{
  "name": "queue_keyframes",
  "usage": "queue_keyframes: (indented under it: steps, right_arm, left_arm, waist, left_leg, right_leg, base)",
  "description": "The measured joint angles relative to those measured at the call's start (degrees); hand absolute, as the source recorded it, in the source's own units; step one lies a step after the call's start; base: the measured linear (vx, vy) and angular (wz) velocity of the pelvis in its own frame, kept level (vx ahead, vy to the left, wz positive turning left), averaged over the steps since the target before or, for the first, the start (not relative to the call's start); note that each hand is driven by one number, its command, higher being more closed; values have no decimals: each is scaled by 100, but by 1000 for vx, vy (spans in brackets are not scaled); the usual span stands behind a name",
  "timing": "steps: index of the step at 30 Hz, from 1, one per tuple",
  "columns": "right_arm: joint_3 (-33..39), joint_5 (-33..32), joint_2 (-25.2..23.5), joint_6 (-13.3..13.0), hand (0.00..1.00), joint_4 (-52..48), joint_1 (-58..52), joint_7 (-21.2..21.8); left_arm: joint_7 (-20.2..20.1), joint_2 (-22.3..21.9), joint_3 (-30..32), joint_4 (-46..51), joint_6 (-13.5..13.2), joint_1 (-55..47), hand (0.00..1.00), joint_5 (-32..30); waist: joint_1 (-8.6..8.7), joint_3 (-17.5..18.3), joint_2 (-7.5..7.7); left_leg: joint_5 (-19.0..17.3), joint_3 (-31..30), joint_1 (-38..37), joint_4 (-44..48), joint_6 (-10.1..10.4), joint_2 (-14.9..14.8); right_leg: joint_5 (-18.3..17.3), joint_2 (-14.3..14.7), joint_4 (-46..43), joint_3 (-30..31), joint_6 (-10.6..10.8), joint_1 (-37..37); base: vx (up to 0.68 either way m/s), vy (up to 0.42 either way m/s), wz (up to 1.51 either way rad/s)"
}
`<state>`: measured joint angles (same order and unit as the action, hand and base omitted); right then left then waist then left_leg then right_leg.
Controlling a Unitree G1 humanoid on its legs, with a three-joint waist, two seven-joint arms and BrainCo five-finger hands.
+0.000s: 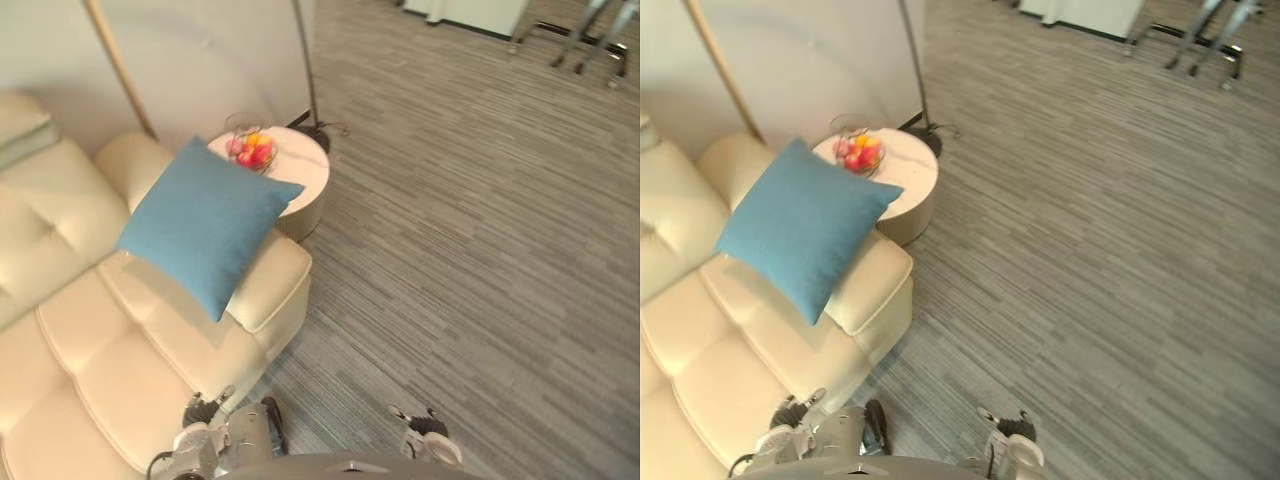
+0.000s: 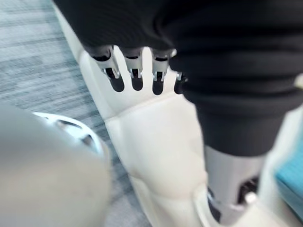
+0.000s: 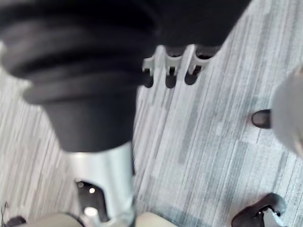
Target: Pick up cushions and gather them together orderly.
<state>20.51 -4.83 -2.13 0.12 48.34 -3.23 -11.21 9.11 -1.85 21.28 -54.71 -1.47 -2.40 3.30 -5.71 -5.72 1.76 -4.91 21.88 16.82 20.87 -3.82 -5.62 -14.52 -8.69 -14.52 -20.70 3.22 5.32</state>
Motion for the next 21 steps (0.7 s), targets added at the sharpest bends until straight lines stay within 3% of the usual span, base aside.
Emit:
queue_keyframes:
  steps: [3, 6, 7, 9, 11, 12, 16, 17, 19, 20, 21]
  right_arm:
    - [40, 20, -5, -26, 0, 116, 118, -2]
    - [39, 77, 11, -6, 0, 435, 116, 2]
    - [23, 81, 24, 14, 0, 437, 34, 10]
    - [-32, 197, 100, 8, 0, 374, -48, 62]
    - [-114, 271, 112, 8, 0, 370, -165, 71]
    - [-143, 295, 97, 8, 0, 370, -246, 71]
    - [-186, 294, 119, -17, 0, 377, -261, 73]
    - [-180, 288, 127, -28, 0, 391, -248, 72]
    - [-180, 288, 138, -32, 0, 428, -240, 73]
    - [-181, 291, 128, -30, 0, 440, -243, 73]
    - [-170, 280, 87, -26, 0, 446, -247, 74]
  left_arm:
    - [3, 7, -5, -165, -1, -12, 0, -2]
    - [-2, 11, -23, -305, -5, -46, 0, -1]
    - [-2, 44, -136, -326, -3, -71, 0, -2]
    - [-36, 142, -433, -336, 27, -108, 0, -5]
    - [-72, 223, -518, -322, 32, -143, 0, -5]
    - [-68, 232, -513, -312, 29, -148, 0, -5]
    - [-66, 217, -512, -321, 29, -143, 0, -6]
    - [-58, 207, -507, -320, 28, -103, 0, -6]
    - [-55, 199, -481, -319, 25, -109, 0, -4]
    - [-55, 201, -426, -317, 23, -119, 0, -5]
    - [-57, 180, -323, -318, 23, -124, 0, -3]
  waist:
    - [-45, -8, -28]
    - [-28, 63, -35]
    - [-15, 120, -55]
    - [140, 136, -103]
    - [211, 101, -65]
    - [205, 118, -3]
    - [251, 119, -7]
    - [263, 106, -25]
    - [271, 99, -35]
    - [270, 103, 20]
    - [268, 118, 104]
  left_leg:
    - [-8, 23, -408, -341, -20, 244]
    - [-53, -8, -817, -810, 21, 443]
    - [-58, -48, -887, -921, 13, 473]
    - [-53, -370, -1032, -1004, 17, 524]
    - [-61, -727, -1195, -1039, 15, 547]
    - [-56, -939, -1331, -1124, 22, 569]
    - [-67, -1437, -1379, -1149, 41, 600]
    - [-71, -1686, -1379, -1179, 47, 596]
    - [-98, -1929, -1359, -1176, 101, 582]
    - [-131, -2177, -1269, -1072, 245, 638]
    - [-195, -2359, -1194, -909, 363, 676]
  right_leg:
    - [263, -126, 28, 269, 87, 218]
    - [317, -360, -893, 366, 112, 18]
    - [453, -469, -1607, 456, 221, -332]
    - [1094, -604, -2990, 682, 396, -937]
    - [662, -548, -3680, 899, 384, -1229]
    - [295, -463, -3629, 926, 347, -1349]
    - [-112, -184, -2429, 1181, 266, -1535]
    - [-99, 1, -1658, 1482, 236, -1557]
    - [29, 144, -945, 1787, 167, -1532]
    - [239, 142, -349, 1963, 110, -1442]
    - [673, 101, -361, 1790, 140, -1379]
  base:
    - [144, 60, 6]
    - [90, 41, 8]
    - [103, 57, 22]
    - [100, 50, 62]
    - [142, -3, 93]
    - [162, -58, 80]
    - [74, -121, 81]
    - [115, -211, 94]
    - [141, -283, 98]
    - [144, -311, 118]
    - [154, -328, 121]
